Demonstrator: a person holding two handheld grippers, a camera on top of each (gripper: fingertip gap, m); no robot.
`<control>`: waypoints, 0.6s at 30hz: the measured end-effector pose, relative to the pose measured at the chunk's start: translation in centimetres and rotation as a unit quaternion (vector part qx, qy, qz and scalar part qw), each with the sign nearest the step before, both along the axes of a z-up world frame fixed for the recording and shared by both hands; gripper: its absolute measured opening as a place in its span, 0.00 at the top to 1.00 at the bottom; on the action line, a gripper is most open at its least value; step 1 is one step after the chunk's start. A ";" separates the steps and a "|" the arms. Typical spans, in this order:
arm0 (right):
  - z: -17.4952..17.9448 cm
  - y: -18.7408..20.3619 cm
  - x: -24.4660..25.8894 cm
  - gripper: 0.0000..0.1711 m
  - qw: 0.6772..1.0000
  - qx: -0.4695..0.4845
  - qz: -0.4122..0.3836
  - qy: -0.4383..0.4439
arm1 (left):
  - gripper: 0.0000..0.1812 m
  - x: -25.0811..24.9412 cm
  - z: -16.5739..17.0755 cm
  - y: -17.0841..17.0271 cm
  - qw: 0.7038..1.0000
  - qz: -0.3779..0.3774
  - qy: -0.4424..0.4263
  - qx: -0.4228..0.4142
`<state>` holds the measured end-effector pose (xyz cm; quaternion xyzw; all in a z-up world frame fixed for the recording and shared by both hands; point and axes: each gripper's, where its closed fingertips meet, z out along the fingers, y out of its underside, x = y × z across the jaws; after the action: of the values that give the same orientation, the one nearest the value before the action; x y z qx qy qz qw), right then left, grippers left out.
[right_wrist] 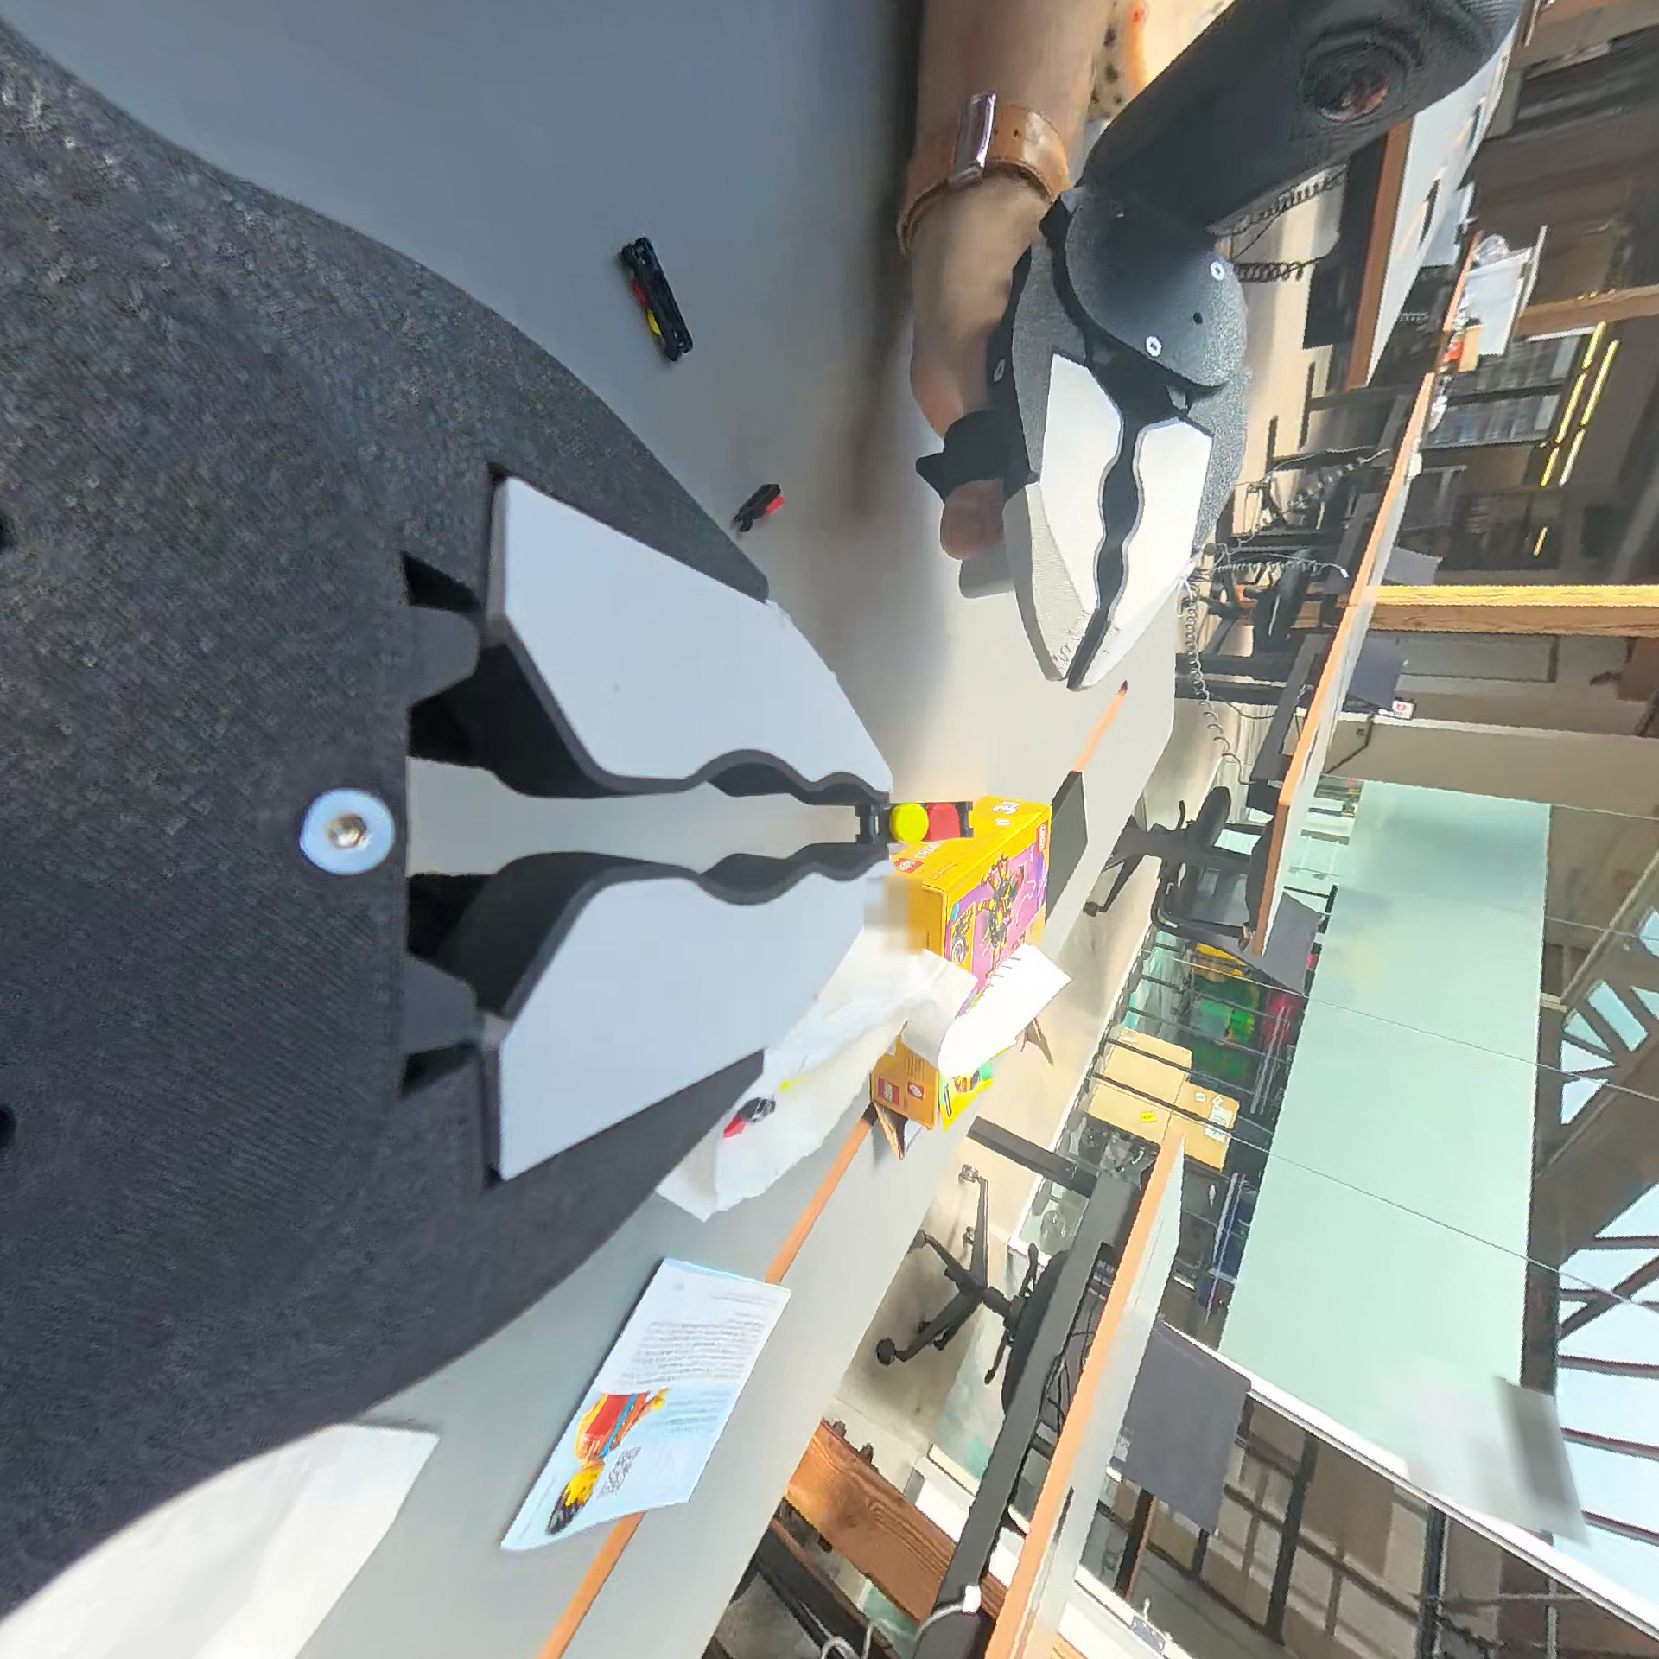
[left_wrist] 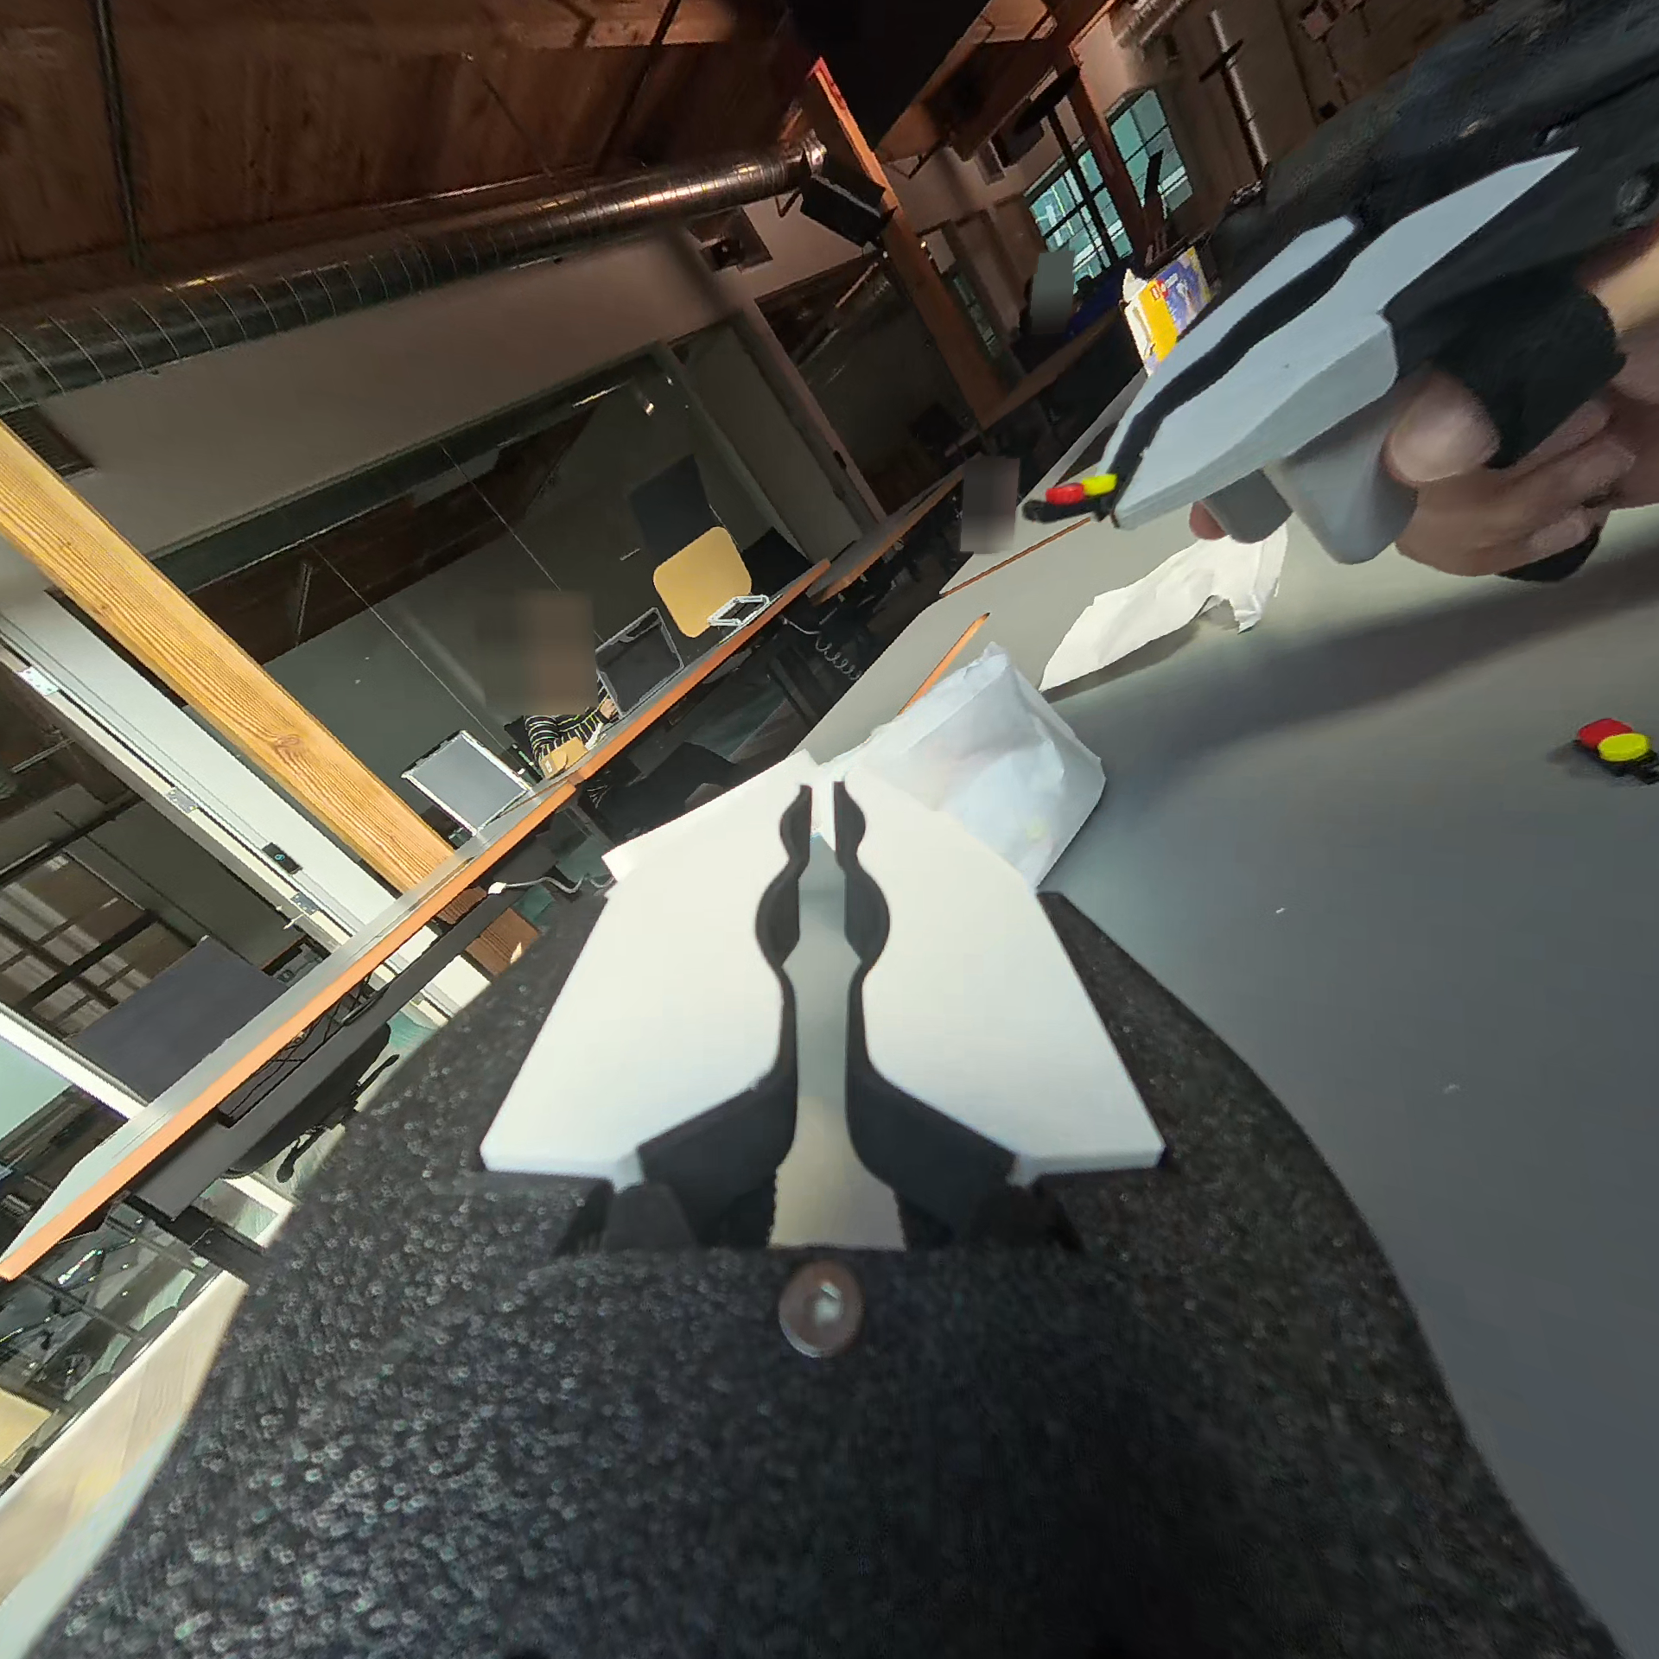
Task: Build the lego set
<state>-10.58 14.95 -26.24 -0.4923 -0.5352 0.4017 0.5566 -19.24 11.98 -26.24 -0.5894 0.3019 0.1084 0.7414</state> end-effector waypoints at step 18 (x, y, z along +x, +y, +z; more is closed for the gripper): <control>-0.7 1.0 0.1 0.95 0.999 -0.052 0.009 0.002 | 0.98 -0.4 -2.6 1.3 0.997 -0.007 -0.016 -0.077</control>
<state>-10.46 15.94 -26.93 -0.5152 -0.5163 0.4352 0.5278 -19.62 13.31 -28.80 -0.6445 0.3011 0.0703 0.6993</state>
